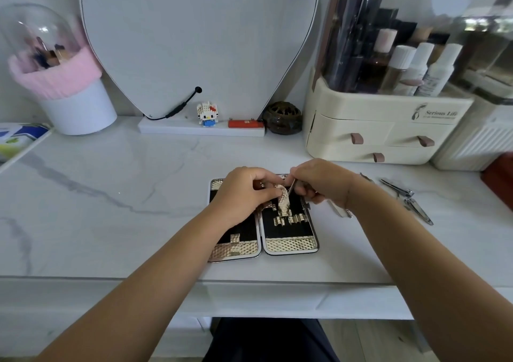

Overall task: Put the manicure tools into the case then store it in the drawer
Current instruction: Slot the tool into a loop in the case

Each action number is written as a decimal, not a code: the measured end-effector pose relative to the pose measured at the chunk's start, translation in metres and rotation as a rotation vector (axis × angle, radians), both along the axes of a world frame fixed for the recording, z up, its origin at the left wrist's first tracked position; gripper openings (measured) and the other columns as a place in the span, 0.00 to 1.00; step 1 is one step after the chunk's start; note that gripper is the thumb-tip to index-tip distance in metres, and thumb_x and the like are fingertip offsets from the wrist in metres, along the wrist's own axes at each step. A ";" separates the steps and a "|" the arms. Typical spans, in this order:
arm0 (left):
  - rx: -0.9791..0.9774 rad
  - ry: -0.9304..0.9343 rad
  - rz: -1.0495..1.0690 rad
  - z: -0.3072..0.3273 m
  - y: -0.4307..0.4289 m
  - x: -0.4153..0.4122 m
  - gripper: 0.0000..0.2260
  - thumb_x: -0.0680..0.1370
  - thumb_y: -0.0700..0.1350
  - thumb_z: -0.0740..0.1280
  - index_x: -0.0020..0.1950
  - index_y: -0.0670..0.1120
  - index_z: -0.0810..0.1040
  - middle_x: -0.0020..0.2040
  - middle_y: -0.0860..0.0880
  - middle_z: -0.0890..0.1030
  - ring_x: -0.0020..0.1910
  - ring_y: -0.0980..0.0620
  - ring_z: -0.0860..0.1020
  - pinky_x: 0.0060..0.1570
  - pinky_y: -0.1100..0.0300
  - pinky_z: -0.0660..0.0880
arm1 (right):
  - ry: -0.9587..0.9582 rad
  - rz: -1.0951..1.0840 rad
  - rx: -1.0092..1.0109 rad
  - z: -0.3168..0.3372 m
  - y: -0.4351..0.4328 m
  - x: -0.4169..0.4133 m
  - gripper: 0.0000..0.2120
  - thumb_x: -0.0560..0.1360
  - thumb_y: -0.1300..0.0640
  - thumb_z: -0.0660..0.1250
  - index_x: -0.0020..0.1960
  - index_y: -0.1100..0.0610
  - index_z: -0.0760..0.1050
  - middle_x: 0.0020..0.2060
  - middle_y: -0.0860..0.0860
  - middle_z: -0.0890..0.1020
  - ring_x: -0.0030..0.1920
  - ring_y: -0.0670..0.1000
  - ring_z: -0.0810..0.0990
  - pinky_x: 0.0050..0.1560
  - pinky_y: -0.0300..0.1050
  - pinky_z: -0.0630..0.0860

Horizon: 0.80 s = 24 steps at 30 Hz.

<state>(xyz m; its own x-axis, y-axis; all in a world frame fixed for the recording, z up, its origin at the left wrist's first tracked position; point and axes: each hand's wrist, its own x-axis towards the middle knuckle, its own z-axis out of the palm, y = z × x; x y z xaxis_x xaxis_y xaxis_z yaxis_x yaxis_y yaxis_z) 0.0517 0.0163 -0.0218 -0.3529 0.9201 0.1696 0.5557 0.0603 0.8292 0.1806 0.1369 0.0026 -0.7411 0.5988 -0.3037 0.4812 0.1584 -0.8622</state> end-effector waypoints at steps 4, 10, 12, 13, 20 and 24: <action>0.015 0.074 0.039 -0.003 0.002 0.000 0.03 0.71 0.48 0.74 0.44 0.52 0.84 0.43 0.57 0.77 0.49 0.57 0.72 0.46 0.66 0.65 | 0.041 -0.080 0.298 -0.012 -0.004 -0.002 0.11 0.77 0.57 0.60 0.48 0.64 0.77 0.27 0.49 0.75 0.27 0.49 0.69 0.30 0.39 0.68; 0.018 0.111 0.047 -0.004 0.002 -0.001 0.03 0.72 0.48 0.73 0.43 0.50 0.83 0.54 0.56 0.76 0.53 0.61 0.72 0.48 0.75 0.61 | 0.093 -0.064 0.549 -0.021 -0.006 0.000 0.04 0.76 0.56 0.65 0.50 0.55 0.72 0.28 0.46 0.78 0.26 0.36 0.75 0.29 0.27 0.68; 0.025 0.109 0.054 -0.003 0.001 -0.001 0.04 0.72 0.48 0.73 0.43 0.50 0.84 0.51 0.57 0.78 0.49 0.64 0.73 0.45 0.80 0.62 | 0.077 -0.046 0.552 -0.020 -0.006 0.002 0.04 0.75 0.56 0.66 0.48 0.55 0.73 0.28 0.46 0.80 0.27 0.35 0.75 0.31 0.28 0.68; 0.032 0.110 0.059 -0.003 0.001 -0.001 0.04 0.71 0.48 0.73 0.43 0.49 0.84 0.50 0.57 0.78 0.48 0.66 0.73 0.44 0.81 0.62 | 0.076 -0.044 0.539 -0.019 -0.005 0.004 0.04 0.74 0.55 0.67 0.47 0.54 0.74 0.29 0.45 0.80 0.28 0.36 0.75 0.32 0.29 0.68; 0.049 0.156 0.038 -0.004 0.002 0.002 0.03 0.72 0.46 0.73 0.43 0.49 0.83 0.40 0.56 0.77 0.40 0.60 0.75 0.39 0.75 0.67 | 0.103 -0.105 0.580 -0.022 -0.009 0.012 0.08 0.70 0.54 0.72 0.49 0.52 0.81 0.33 0.44 0.76 0.32 0.42 0.73 0.36 0.31 0.66; 0.076 0.220 0.069 -0.006 0.004 0.003 0.08 0.72 0.45 0.72 0.50 0.49 0.82 0.46 0.53 0.78 0.43 0.59 0.75 0.41 0.73 0.68 | 0.102 -0.093 0.584 -0.024 -0.012 0.013 0.10 0.69 0.57 0.72 0.51 0.53 0.79 0.36 0.47 0.76 0.34 0.42 0.73 0.35 0.28 0.68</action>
